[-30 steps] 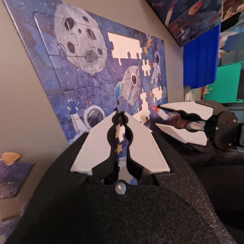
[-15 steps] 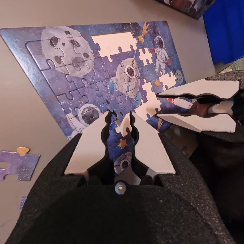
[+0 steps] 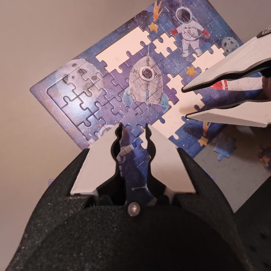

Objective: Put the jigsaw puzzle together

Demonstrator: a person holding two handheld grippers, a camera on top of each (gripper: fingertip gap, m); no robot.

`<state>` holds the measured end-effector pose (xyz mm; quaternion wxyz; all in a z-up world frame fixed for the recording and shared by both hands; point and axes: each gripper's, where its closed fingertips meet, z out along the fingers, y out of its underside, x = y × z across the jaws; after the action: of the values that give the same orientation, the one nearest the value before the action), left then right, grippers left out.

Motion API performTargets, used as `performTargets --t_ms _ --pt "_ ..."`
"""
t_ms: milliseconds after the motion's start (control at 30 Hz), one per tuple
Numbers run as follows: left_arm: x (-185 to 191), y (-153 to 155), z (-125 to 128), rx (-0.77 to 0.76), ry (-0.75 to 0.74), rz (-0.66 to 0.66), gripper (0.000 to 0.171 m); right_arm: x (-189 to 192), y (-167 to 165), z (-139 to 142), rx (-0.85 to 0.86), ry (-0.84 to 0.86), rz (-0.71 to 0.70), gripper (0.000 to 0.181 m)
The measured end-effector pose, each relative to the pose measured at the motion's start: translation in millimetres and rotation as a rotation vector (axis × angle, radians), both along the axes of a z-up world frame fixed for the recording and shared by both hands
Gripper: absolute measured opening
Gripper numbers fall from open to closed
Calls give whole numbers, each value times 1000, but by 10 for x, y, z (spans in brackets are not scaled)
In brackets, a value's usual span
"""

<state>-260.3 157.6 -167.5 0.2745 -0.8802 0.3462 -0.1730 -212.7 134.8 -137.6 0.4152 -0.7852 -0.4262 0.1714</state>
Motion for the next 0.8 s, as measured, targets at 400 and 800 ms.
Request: performTargets --t_ms 400,800 --pt "76 -60 -3 11 -4 -114 31 7 5 -27 -5 -9 1 25" --pt "55 -42 -5 24 16 -121 28 -1 -10 -44 -12 -15 8 25"
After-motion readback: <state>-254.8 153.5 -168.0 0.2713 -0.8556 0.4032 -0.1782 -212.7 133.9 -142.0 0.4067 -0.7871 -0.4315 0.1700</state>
